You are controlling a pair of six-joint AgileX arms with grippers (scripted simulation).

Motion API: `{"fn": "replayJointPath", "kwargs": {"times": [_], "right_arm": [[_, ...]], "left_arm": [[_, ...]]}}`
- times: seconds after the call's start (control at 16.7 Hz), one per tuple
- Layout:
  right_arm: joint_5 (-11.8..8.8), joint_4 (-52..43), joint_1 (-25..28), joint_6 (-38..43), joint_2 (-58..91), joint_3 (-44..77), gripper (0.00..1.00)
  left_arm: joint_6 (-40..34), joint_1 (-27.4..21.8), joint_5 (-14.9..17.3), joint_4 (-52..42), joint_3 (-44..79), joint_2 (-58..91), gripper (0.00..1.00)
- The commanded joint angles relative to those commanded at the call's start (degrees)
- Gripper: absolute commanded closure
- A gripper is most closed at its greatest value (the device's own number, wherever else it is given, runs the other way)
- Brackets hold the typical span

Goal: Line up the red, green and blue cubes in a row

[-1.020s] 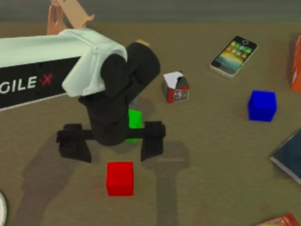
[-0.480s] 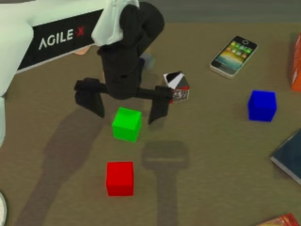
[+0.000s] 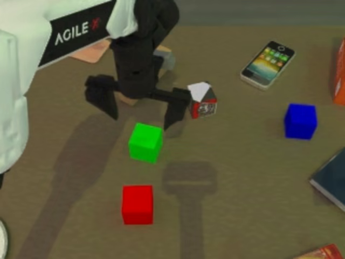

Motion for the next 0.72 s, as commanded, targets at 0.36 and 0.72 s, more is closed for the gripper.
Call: {"fn": "replayJointPath", "kwargs": {"times": [0.36,0.72], "right_arm": [[0.0,0.0,0.0,0.0,0.0,0.0,0.0],[0.0,0.0,0.0,0.0,0.0,0.0,0.0]], "left_arm": [[-0.03,-0.03,0.02,6.78,-4.72,2.02,0.0],[0.15,0.08,0.06,16.94,-11.14,5.8,0.0]]}}
